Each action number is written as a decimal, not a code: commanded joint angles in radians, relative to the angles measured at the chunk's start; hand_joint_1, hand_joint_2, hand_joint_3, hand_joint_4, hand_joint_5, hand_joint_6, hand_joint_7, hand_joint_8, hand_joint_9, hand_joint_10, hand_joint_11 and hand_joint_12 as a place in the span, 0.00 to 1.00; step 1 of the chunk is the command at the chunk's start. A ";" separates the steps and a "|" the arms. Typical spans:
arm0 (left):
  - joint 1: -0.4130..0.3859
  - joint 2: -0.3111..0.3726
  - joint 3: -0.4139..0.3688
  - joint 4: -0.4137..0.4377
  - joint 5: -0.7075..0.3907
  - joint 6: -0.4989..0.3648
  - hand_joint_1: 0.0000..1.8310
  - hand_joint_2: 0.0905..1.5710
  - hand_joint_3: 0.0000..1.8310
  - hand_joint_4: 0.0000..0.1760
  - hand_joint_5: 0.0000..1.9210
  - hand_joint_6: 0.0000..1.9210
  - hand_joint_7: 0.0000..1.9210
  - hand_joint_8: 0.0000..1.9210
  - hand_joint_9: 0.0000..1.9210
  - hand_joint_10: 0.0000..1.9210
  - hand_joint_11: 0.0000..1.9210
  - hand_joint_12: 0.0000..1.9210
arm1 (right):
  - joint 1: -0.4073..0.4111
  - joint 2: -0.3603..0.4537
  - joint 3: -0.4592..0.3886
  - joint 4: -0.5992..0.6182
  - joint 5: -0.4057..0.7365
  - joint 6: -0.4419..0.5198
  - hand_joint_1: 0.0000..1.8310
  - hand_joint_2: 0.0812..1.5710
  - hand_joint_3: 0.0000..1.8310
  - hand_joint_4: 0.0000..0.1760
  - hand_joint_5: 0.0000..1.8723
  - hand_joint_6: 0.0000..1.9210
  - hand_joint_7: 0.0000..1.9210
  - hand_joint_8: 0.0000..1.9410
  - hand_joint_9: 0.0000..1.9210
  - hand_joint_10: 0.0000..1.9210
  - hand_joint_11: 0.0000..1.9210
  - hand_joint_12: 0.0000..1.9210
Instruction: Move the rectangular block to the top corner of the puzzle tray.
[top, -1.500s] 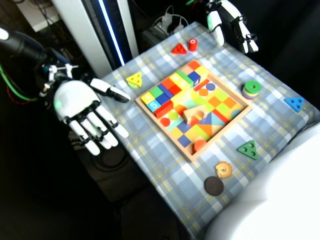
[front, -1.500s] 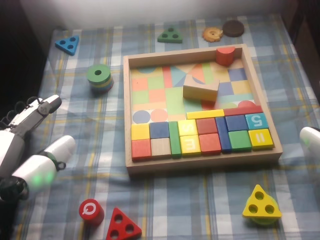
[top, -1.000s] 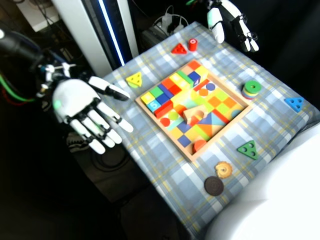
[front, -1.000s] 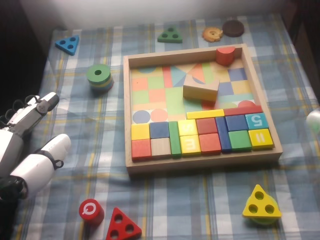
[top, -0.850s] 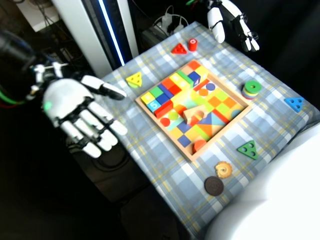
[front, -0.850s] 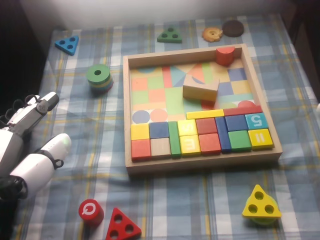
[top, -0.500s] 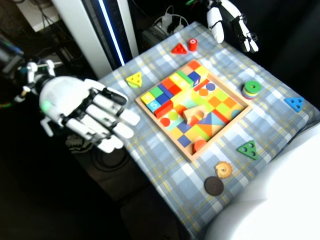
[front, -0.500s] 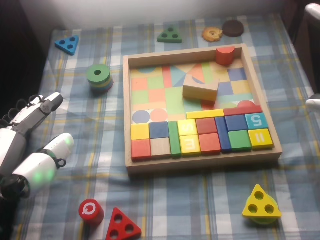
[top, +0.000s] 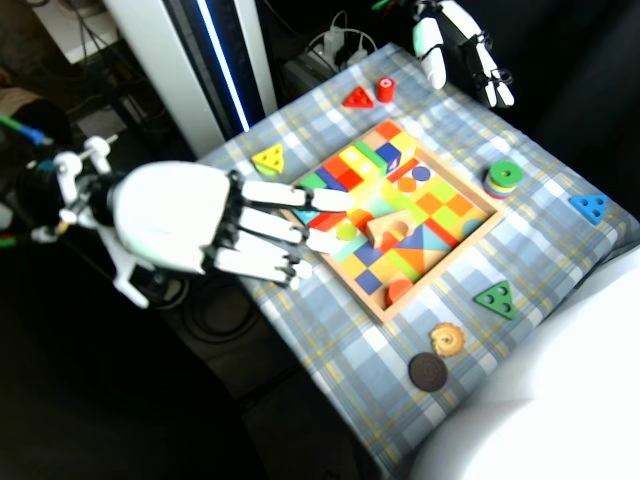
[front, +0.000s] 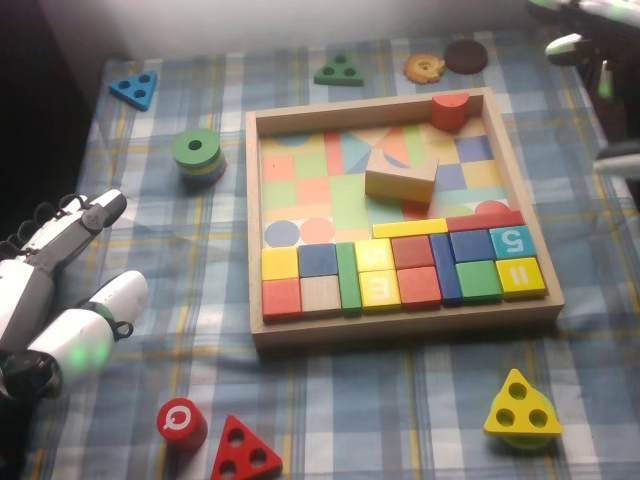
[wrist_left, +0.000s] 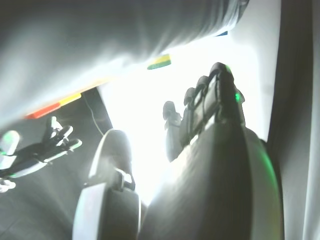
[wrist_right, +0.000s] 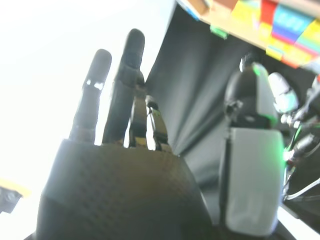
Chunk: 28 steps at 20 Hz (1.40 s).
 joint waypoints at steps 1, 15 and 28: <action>-0.001 0.008 0.006 0.041 -0.117 -0.009 0.30 0.88 0.00 0.36 0.17 0.00 0.07 0.00 0.03 0.00 0.00 0.00 | 0.034 -0.013 0.008 -0.026 0.034 0.040 0.59 0.64 0.00 0.40 0.02 0.00 0.30 0.57 0.37 0.87 0.38 0.98; 0.005 0.007 0.007 0.038 -0.110 -0.009 0.29 0.87 0.00 0.34 0.17 0.00 0.09 0.00 0.05 0.00 0.00 0.01 | 0.348 -0.183 0.219 -0.789 -0.165 0.618 0.95 0.72 0.00 0.00 0.28 0.01 0.73 1.00 0.83 1.00 0.86 1.00; 0.004 0.009 0.007 0.043 -0.097 -0.009 0.29 0.87 0.00 0.37 0.17 0.00 0.09 0.00 0.06 0.00 0.00 0.08 | 0.380 -0.240 0.230 -1.033 -0.123 0.841 0.84 0.75 0.01 0.00 0.27 0.00 0.71 1.00 0.80 1.00 0.83 1.00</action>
